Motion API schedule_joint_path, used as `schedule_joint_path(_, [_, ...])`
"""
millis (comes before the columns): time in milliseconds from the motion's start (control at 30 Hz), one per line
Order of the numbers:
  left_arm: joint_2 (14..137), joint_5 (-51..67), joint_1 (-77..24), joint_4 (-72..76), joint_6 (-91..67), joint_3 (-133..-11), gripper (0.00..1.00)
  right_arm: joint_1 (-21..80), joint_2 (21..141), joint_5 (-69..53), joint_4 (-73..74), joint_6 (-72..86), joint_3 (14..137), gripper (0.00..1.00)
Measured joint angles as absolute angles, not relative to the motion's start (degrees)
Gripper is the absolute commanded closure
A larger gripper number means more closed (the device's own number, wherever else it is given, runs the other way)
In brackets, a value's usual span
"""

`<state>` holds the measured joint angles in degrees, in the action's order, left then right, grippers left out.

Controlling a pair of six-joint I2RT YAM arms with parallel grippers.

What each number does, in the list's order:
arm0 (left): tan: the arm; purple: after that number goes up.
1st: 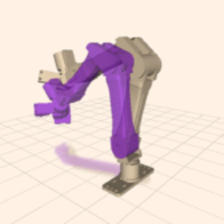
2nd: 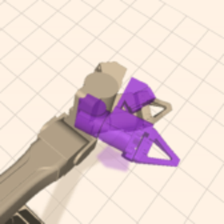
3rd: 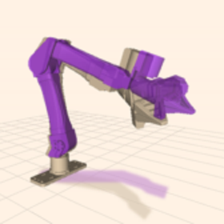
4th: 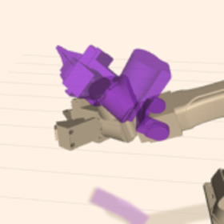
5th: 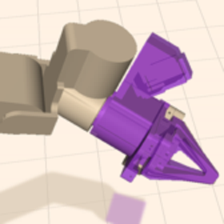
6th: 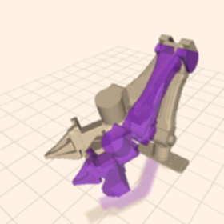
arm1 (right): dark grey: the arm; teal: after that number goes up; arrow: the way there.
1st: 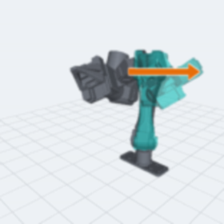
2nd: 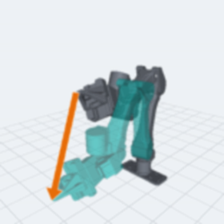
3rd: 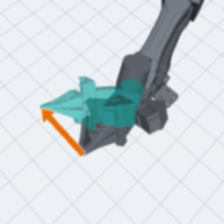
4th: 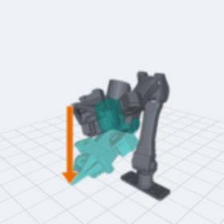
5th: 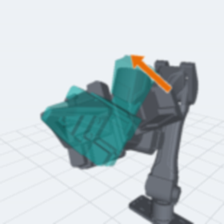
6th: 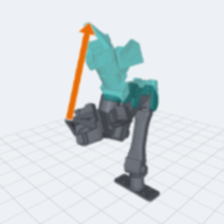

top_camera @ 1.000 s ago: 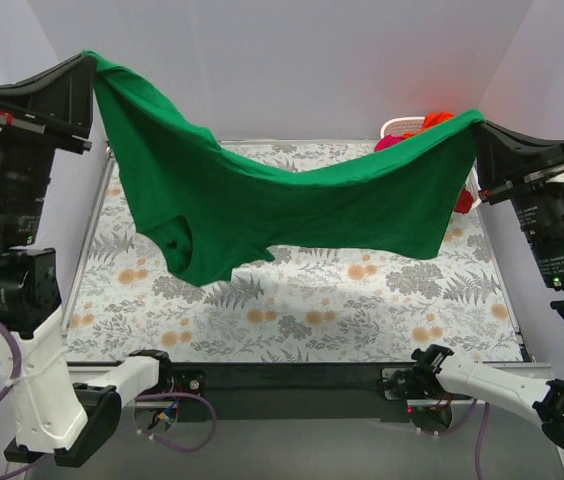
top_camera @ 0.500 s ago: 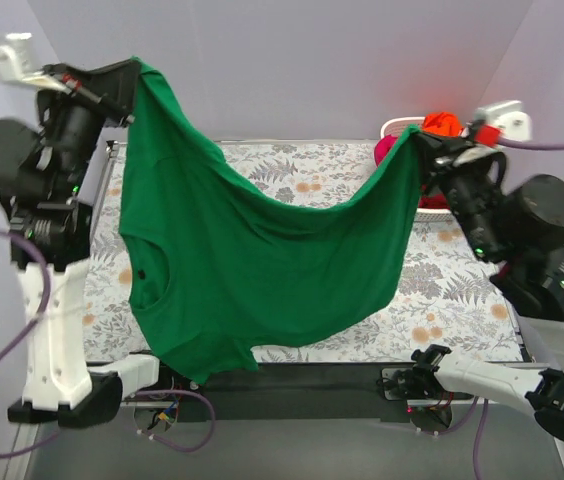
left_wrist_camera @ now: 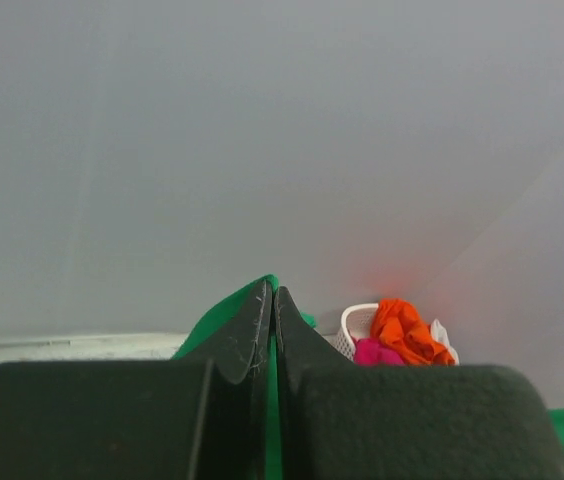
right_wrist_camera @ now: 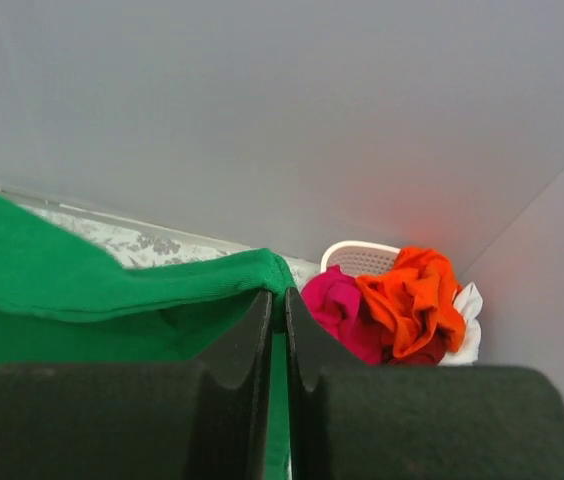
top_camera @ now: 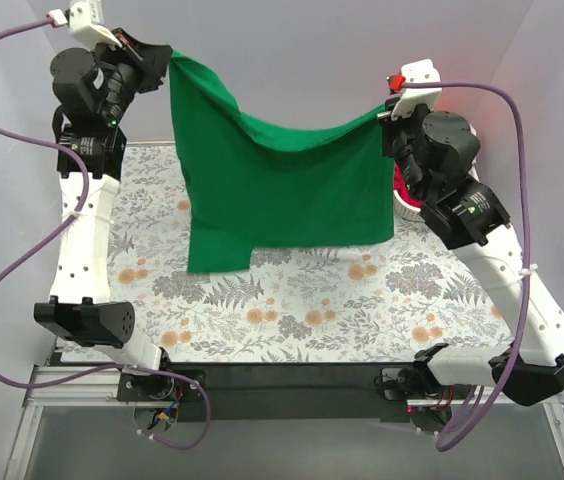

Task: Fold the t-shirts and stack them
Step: Flatten the tshirt out

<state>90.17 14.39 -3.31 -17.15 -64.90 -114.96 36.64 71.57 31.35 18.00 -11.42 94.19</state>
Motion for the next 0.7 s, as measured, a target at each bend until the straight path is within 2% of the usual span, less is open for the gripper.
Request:
schedule_joint_path(167, [87.1, 15.2, -3.1, -16.3, -63.7, -117.3, 1.00, 36.5, 69.9, 29.1, 17.4, -12.1, 97.5, 0.99])
schedule_joint_path(400, [73.2, 17.5, -3.1, -14.7, -62.5, -108.2, 1.00, 36.5, 60.9, 24.3, 18.6, -11.2, 96.7, 0.99])
schedule_joint_path(700, [61.8, 22.6, -3.1, -16.9, -64.0, -108.0, 1.00, 36.5, 49.9, 16.1, 24.3, -7.4, 95.7, 0.99])
